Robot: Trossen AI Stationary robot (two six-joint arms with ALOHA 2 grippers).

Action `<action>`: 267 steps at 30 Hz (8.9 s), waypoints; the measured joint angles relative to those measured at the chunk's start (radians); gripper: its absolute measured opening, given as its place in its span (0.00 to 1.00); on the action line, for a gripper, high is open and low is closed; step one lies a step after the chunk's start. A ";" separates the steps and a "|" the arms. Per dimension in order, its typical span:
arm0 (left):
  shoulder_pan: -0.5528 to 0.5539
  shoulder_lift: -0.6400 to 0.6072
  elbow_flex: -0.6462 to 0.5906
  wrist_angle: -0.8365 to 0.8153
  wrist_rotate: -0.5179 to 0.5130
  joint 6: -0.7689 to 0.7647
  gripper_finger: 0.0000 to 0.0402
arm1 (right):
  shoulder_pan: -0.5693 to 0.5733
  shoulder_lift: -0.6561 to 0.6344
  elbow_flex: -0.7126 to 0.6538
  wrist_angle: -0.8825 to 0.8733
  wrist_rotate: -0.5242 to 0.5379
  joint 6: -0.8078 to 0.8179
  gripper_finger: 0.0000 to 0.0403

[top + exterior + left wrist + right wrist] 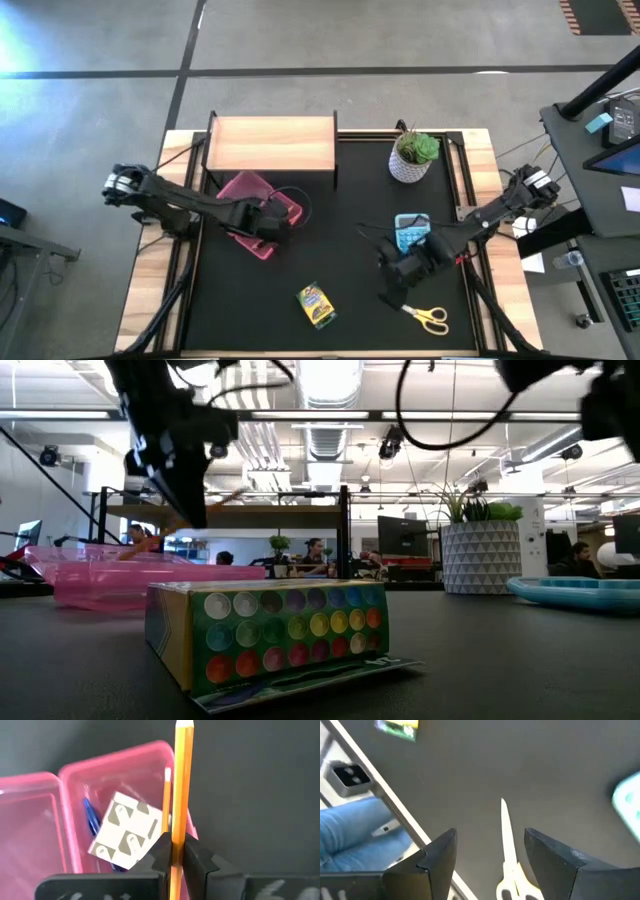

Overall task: Pack school essentials
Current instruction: Put the pencil into the pencil box, then put the scissor into the pencil box

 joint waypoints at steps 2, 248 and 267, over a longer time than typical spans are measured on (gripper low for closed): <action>0.004 0.035 0.000 0.000 0.019 0.006 0.02 | 0.026 0.010 0.000 -0.015 -0.007 0.053 0.54; 0.016 -0.361 0.003 0.338 -0.281 0.837 0.50 | -0.592 0.381 -0.305 1.305 0.526 -1.198 0.36; 0.015 -0.498 0.001 0.279 -0.283 0.838 0.50 | -0.702 0.584 -0.024 1.133 0.544 -1.194 0.36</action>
